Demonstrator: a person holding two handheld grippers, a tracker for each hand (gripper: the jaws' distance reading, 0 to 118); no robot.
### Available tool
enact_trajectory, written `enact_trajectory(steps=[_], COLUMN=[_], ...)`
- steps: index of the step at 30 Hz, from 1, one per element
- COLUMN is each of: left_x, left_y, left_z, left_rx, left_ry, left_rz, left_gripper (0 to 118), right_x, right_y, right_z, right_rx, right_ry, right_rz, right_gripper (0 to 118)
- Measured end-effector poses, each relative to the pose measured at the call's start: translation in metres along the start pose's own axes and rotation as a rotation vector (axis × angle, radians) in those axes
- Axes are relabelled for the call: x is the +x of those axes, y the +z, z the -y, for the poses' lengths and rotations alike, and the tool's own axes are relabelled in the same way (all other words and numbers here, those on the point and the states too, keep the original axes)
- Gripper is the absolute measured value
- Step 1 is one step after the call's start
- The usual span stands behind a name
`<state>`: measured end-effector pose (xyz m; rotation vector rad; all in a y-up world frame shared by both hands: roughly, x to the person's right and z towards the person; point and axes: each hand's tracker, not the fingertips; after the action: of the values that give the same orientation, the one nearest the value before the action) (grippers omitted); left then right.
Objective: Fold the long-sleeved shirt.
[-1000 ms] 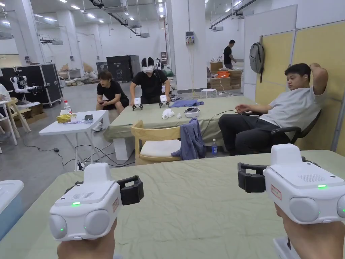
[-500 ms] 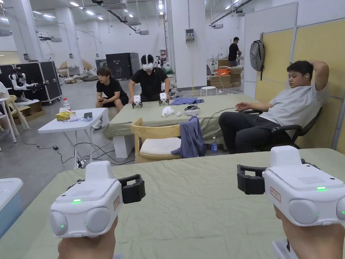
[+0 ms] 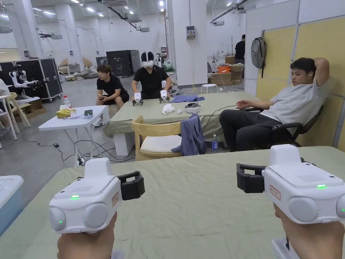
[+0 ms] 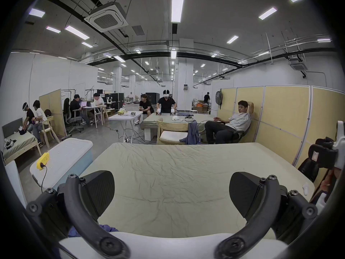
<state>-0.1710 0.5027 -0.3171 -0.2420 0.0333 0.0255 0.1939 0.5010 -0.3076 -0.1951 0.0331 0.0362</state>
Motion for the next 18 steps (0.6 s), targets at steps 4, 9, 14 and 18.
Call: enact_trajectory(steps=[4,9,14,18], left_x=[-0.0016,-0.0007,0.0008,0.0008], left_y=[-0.0012,-0.0021,-0.0037,-0.0031], left_z=[0.0017,0.0028,0.0038,0.0049], left_rx=[-0.003,-0.006,-0.010,-0.010], left_ry=[0.004,0.002,-0.004,-0.003], left_rz=[0.000,0.002,0.004,0.002], left_gripper=[118,118,118,118], right_x=[-0.0006,-0.0017,-0.0019,-0.0017], right_y=[0.0003,-0.0002,-0.0011,-0.0014], right_z=[0.0003,0.0016,0.0043,0.0058], right_rx=[-0.001,-0.003,-0.011,-0.022], right_ry=[0.008,0.008,-0.004,0.009], right_rz=[0.002,0.001,-0.014,-0.001], right_gripper=[118,118,118,118])
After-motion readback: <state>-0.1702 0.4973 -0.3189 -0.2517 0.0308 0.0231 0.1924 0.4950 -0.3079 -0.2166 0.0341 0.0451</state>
